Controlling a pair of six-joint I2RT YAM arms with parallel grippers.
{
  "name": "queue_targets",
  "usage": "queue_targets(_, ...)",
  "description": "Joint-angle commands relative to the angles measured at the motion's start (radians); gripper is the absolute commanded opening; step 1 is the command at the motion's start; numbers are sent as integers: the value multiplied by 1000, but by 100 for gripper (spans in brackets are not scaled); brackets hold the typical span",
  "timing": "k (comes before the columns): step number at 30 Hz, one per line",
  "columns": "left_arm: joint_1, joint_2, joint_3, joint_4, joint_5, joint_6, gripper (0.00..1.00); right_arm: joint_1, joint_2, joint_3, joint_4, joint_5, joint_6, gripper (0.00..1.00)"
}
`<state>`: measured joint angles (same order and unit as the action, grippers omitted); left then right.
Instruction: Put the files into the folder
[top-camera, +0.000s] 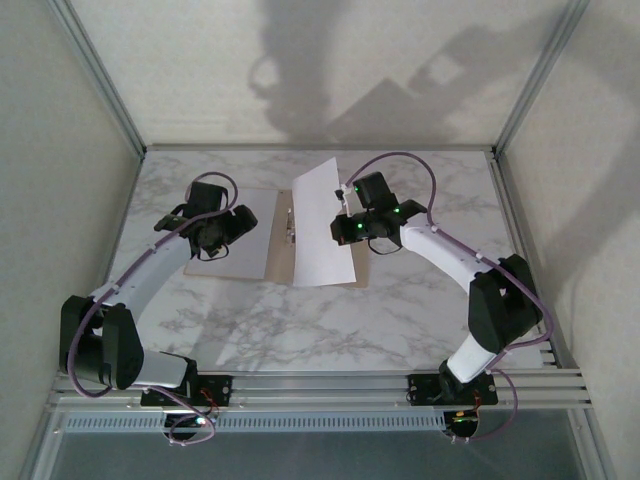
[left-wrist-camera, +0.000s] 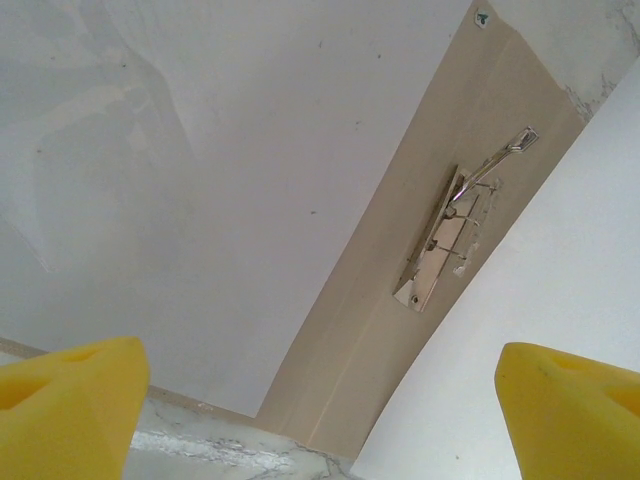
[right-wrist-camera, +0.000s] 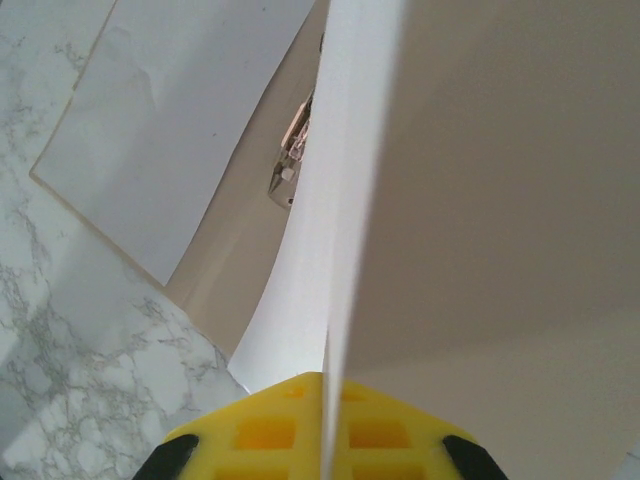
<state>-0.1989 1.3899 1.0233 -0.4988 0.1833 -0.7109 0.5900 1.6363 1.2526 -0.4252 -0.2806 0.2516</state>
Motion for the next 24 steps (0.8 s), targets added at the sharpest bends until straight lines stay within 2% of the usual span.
queue_targets(1, 10, -23, -11, -4, -6, -15, 90, 7, 28, 17, 18, 15, 16, 0)
queue_targets(10, 10, -32, -15, -10, -18, -10, 90, 5, 76, 31, 23, 44, 90, 1)
queue_targets(24, 11, -29, -15, -15, -19, -9, 90, 7, 75, 6, 67, 38, 95, 1)
